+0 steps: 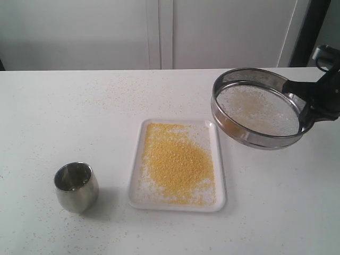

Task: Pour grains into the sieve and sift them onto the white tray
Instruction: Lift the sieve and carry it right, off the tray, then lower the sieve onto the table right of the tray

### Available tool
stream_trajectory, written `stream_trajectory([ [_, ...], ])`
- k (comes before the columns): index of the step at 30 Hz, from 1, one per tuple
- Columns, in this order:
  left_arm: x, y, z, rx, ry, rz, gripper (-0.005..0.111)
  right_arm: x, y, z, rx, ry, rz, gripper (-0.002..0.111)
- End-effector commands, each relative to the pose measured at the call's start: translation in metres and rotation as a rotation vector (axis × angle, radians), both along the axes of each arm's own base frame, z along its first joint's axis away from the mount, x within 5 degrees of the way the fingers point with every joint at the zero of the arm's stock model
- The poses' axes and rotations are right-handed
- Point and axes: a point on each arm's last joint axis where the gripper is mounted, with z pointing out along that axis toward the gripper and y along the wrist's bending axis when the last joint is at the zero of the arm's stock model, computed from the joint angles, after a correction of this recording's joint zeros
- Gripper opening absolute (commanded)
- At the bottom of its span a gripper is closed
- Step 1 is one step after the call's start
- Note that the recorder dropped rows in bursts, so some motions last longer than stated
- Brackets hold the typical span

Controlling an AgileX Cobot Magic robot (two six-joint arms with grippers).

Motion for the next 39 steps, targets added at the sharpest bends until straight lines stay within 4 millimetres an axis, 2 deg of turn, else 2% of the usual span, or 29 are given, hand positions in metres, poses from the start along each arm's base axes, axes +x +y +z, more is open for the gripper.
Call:
stream_trajectory([
  [1, -0.002, 0.0, 0.002, -0.004, -0.002, 0.005, 0.0, 0.005, -0.015, -0.01, 0.007, 0.004, -0.044, 0.0],
  [6, -0.002, 0.0, 0.002, -0.004, -0.002, 0.005, 0.0, 0.009, -0.024, -0.019, -0.013, -0.002, -0.065, 0.0],
  [19, -0.002, 0.0, 0.002, -0.004, -0.002, 0.005, 0.0, 0.017, -0.03, -0.045, -0.069, 0.012, -0.043, 0.0],
  [32, -0.002, 0.0, 0.002, -0.004, -0.002, 0.005, 0.0, 0.021, -0.029, -0.059, -0.072, 0.025, -0.041, 0.0],
  [39, -0.002, 0.0, 0.002, -0.004, -0.002, 0.005, 0.0, 0.021, -0.029, -0.059, -0.064, 0.022, -0.056, 0.0],
])
